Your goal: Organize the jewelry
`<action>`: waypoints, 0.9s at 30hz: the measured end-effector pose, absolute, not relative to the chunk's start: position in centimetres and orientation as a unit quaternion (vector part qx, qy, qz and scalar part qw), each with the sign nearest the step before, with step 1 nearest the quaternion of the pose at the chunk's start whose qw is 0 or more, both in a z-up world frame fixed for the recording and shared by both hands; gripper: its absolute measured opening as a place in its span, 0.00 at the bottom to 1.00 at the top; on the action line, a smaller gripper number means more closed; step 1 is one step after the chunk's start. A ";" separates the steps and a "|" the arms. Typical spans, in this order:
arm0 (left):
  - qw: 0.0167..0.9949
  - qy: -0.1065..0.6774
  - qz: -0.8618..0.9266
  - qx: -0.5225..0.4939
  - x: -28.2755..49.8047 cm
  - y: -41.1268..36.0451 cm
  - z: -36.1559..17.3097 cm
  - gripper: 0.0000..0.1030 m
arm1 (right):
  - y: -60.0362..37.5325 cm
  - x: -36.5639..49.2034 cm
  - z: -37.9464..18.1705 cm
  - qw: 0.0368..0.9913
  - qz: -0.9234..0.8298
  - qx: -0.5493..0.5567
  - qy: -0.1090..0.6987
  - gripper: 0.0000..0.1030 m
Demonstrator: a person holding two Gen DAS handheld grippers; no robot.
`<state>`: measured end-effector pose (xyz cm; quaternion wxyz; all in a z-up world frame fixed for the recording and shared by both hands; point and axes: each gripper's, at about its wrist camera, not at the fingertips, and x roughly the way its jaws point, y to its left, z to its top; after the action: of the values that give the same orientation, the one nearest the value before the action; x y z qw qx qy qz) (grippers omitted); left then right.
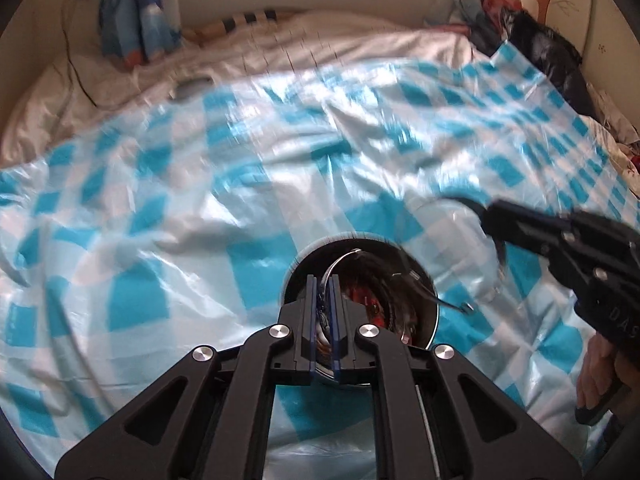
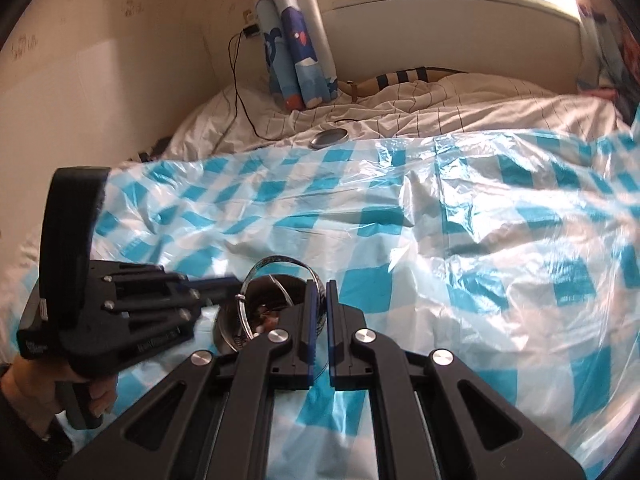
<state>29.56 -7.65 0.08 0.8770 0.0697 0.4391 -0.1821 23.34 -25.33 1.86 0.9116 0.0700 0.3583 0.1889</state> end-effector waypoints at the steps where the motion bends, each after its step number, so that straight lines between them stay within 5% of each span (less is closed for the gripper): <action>1: 0.877 0.441 -0.180 0.067 29.5 -7.4 -0.1 0.05 | -24.9 23.7 1.7 0.912 0.187 0.061 0.359 0.05; 7: 0.888 0.431 -0.154 0.036 28.0 -3.8 2.1 0.14 | -21.4 25.7 -0.5 0.890 0.214 0.018 0.403 0.11; 8: 0.888 0.431 -0.154 0.038 26.9 -3.2 2.5 0.19 | -21.0 25.7 -0.8 0.886 0.217 0.011 0.410 0.29; 9: 0.887 0.432 -0.157 0.041 26.1 -3.0 2.7 0.21 | -21.0 25.4 -0.8 0.887 0.214 0.009 0.409 0.37; 13: 0.875 0.442 -0.192 0.046 20.7 -3.0 1.5 0.35 | -22.8 22.8 1.4 0.892 0.210 0.027 0.401 0.37; 25: 0.851 0.467 -0.234 0.044 13.0 -4.6 -1.5 0.48 | -24.5 10.8 -2.9 0.812 0.267 0.065 0.515 0.37; 27: 0.850 0.471 -0.231 0.045 12.5 -4.6 -1.9 0.48 | -23.6 11.0 -3.6 0.806 0.270 0.049 0.525 0.29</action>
<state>12.51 -4.58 -1.90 0.8500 0.0449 0.4715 -0.2308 10.97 -23.64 -3.59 0.8056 0.0494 0.5252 0.2698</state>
